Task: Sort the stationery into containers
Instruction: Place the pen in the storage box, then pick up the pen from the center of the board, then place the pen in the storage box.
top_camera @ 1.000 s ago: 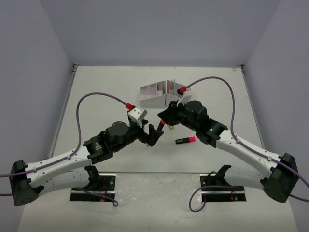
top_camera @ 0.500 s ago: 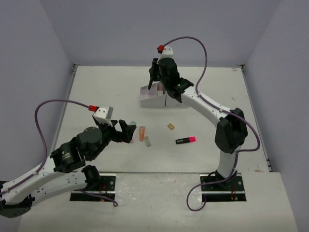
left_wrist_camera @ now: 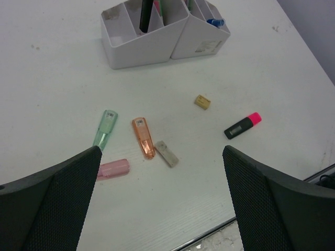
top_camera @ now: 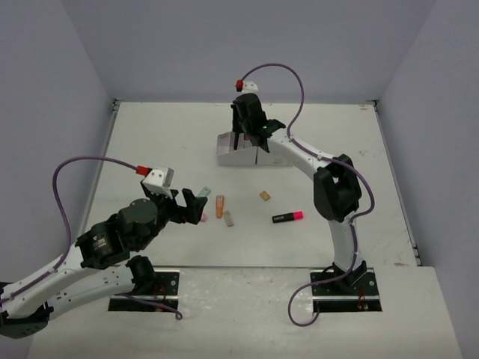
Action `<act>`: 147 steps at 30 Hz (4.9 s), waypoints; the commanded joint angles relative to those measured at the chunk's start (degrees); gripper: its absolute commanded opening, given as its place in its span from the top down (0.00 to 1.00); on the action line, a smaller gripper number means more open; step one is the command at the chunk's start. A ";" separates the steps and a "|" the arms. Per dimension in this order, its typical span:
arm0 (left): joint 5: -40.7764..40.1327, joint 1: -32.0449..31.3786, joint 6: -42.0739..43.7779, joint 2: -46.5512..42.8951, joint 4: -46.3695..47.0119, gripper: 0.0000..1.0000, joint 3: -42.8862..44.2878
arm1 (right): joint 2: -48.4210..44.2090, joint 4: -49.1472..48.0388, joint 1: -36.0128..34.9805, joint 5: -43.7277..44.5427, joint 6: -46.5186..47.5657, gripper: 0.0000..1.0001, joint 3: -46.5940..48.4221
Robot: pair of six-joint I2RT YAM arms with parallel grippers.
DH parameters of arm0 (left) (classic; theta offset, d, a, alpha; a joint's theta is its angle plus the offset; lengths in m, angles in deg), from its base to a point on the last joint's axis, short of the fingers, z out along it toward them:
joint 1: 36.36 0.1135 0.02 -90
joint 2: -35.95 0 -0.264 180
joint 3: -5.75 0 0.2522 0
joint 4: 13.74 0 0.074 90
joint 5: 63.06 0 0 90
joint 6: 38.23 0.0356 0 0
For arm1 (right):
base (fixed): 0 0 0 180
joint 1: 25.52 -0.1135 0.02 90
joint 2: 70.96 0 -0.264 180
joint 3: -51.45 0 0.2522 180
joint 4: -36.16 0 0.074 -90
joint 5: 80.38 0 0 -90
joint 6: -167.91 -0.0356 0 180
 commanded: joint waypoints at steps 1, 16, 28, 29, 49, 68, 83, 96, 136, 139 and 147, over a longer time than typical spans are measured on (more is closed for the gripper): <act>-0.98 0.02 -0.81 0.49 0.05 0.00 -1.12 | -0.74 0.06 -0.14 -0.50 0.10 0.91 1.31; 8.02 0.02 1.01 12.01 8.59 0.00 -2.87 | -24.88 1.21 -0.07 2.25 0.68 0.33 -12.99; 30.19 -1.67 18.51 57.82 31.93 0.00 10.28 | -73.25 7.52 10.83 -9.32 -9.42 0.30 -56.14; 29.72 -1.91 20.60 61.14 32.05 0.00 12.53 | -75.83 8.18 10.94 -9.26 -9.44 0.30 -57.47; 37.25 -2.52 31.31 83.65 33.16 0.49 25.95 | -94.44 11.53 10.94 -12.86 -6.56 0.33 -62.45; 21.22 -2.49 18.60 38.25 56.66 1.00 -6.58 | -86.57 -2.56 10.75 -31.98 -13.34 0.13 -67.04; 22.36 -2.35 16.20 21.13 69.18 1.00 -19.76 | -73.24 -14.14 -3.26 -28.63 -22.01 0.38 -62.57; 27.11 -2.35 16.38 22.70 69.68 1.00 -19.36 | -65.29 -20.06 -5.90 -30.47 -23.85 0.68 -60.61; -5.89 -2.44 -6.90 5.67 4.88 0.00 -0.45 | -5.02 -5.87 -1.10 4.76 -4.02 1.00 -8.26; -6.13 -2.44 -7.30 5.75 5.28 0.00 -1.90 | -5.48 -6.04 -1.01 4.58 -4.20 0.85 -9.14; -10.03 -2.30 -11.33 10.76 5.48 0.00 -4.69 | -11.97 -6.65 -1.05 3.79 -3.52 0.47 -12.93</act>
